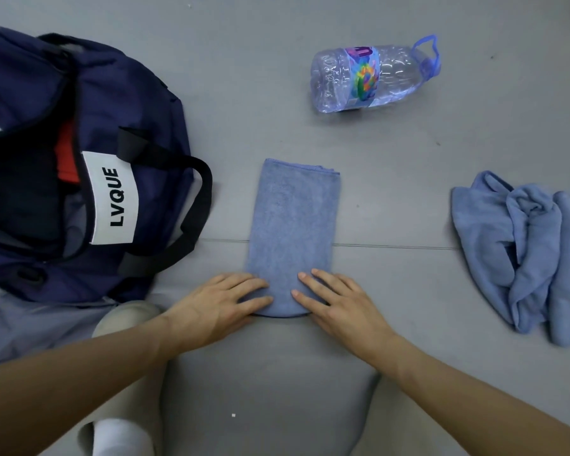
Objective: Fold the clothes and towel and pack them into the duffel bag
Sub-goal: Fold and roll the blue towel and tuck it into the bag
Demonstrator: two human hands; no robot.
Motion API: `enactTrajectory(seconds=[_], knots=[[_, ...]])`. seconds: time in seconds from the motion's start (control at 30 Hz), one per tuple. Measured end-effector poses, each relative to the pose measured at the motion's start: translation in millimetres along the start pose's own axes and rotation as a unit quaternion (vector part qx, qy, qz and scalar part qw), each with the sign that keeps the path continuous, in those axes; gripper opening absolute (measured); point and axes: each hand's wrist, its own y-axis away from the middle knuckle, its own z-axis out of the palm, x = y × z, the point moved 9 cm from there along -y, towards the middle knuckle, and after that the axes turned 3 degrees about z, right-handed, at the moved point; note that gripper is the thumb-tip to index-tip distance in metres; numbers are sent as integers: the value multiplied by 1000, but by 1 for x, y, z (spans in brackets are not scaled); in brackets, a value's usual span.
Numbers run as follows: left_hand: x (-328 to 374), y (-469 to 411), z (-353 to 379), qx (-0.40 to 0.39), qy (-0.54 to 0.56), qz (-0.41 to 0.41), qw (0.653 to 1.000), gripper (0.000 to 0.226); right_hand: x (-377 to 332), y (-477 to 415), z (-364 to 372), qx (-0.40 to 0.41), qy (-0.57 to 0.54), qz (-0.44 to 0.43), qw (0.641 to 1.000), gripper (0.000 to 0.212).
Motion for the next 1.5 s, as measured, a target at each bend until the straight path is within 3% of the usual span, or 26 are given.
enactTrajectory(seconds=[0.17, 0.3, 0.53, 0.6, 0.73, 0.87, 1.0, 1.13, 1.2, 1.27, 1.37, 1.43, 1.5], knots=[[-1, -18, -7, 16, 7, -15, 1000, 38, -2, -9, -13, 56, -5, 6, 998, 16], [-2, -23, -9, 3, 9, -42, 999, 44, 2, -18, -22, 69, -47, 61, 995, 18], [-3, -28, -17, 39, -12, -66, 997, 28, 9, -22, -40, 65, -147, 127, 979, 9], [-7, -30, -23, 67, -5, -83, 994, 23, 7, -20, -35, 31, -132, 125, 983, 13], [-17, -35, -29, 54, 41, -114, 991, 25, 0, -16, -18, -70, -52, 114, 990, 51], [-18, -35, -30, 42, 89, -131, 986, 30, -2, -19, -22, -37, -63, 119, 990, 31], [-28, -34, -29, 43, 163, -176, 970, 23, 12, -21, -32, -19, -179, 171, 969, 21], [-41, -42, -30, 32, 184, -228, 956, 17, 25, -28, -41, 12, -194, 218, 956, 36], [-52, -46, -30, 30, 195, -264, 944, 19, 28, -33, -53, 68, -143, 188, 969, 51], [-61, -50, -33, 37, 201, -283, 937, 23, 17, -36, -61, 103, -48, 97, 989, 58], [-64, -55, -37, 29, 171, -292, 941, 28, 7, -35, -39, 42, 35, 5, 998, 56], [-63, -55, -43, 38, 139, -285, 947, 32, 17, -33, -21, -13, 53, 23, 998, 66], [-54, -58, -60, 95, 55, -206, 972, 33, 25, -30, -10, -55, 57, 41, 996, 75]])
